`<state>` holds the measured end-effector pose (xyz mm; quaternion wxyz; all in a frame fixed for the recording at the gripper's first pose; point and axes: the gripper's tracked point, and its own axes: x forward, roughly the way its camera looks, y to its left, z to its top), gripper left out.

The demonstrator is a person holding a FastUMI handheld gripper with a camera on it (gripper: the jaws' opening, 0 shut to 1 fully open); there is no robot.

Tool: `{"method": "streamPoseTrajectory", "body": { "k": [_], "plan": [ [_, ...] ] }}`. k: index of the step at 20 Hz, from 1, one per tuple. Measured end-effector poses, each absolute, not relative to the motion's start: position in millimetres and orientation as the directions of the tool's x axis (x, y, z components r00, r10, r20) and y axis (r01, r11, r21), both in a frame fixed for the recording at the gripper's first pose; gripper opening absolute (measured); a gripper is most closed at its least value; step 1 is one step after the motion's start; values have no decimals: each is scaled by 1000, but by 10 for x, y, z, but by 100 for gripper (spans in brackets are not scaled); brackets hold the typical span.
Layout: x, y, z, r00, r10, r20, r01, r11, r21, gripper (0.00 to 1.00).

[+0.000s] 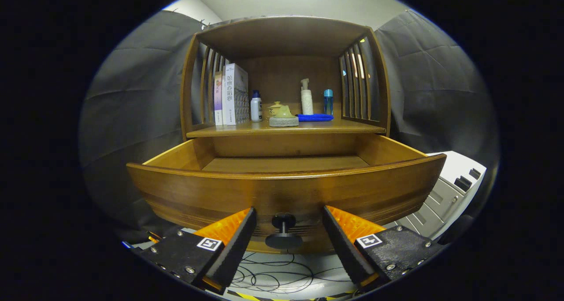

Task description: Pull open the drawer, take out the items inside it, and place them on the countertop above the cabinet.

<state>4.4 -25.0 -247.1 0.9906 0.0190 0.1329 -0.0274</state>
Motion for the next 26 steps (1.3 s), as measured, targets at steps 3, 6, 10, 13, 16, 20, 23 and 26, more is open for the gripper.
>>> {"method": "streamPoseTrajectory", "body": {
  "k": [3, 6, 10, 13, 16, 20, 23, 26],
  "plan": [
    [157, -244, -2449, 962, -52, -266, 64, 997, 35, 95],
    [342, -251, -2443, 964, -56, -260, 66, 997, 30, 95],
    [645, -263, -2437, 968, -61, -245, 68, 997, 21, 95],
    [905, -283, -2404, 970, -68, -233, 73, 997, 16, 94],
    [1187, -308, -2418, 972, -77, -223, 73, 997, -28, 95],
    [1503, -355, -2451, 969, -97, -226, 74, 991, -109, 93],
    [1692, -369, -2452, 969, -97, -229, 76, 992, -97, 93],
    [1848, -392, -2456, 966, -98, -239, 73, 991, -111, 94]
  ]
}}
